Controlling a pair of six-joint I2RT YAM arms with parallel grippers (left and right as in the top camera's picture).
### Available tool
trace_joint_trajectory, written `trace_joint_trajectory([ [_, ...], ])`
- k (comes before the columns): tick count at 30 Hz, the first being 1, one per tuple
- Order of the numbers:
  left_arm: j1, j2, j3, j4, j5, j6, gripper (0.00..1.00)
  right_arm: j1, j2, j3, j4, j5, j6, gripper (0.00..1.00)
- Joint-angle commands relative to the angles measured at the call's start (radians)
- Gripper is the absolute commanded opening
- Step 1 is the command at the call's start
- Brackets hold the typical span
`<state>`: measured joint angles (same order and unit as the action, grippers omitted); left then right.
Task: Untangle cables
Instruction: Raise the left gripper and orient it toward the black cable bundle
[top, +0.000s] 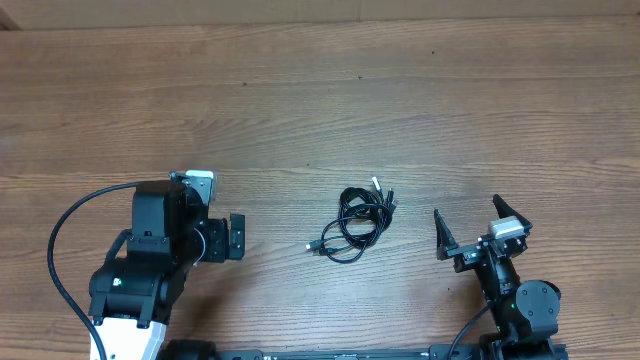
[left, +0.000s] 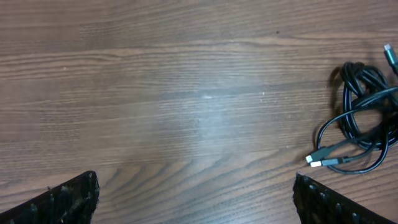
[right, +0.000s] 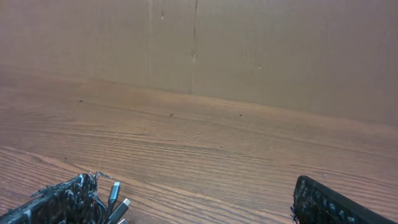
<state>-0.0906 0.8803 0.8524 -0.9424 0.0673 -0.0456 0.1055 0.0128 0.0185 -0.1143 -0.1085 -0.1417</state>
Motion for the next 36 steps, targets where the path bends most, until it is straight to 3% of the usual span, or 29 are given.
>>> trace_joint_trajectory([
  [1, 0.005, 0.002, 0.029, 0.019, 0.012, 0.004, 1.0, -0.001, -0.004, 0.007, 0.003, -0.008, -0.006, 1.0],
  [36, 0.005, 0.003, 0.029, 0.058, 0.098, -0.007, 1.0, -0.001, -0.004, 0.007, 0.004, -0.008, -0.006, 1.0],
])
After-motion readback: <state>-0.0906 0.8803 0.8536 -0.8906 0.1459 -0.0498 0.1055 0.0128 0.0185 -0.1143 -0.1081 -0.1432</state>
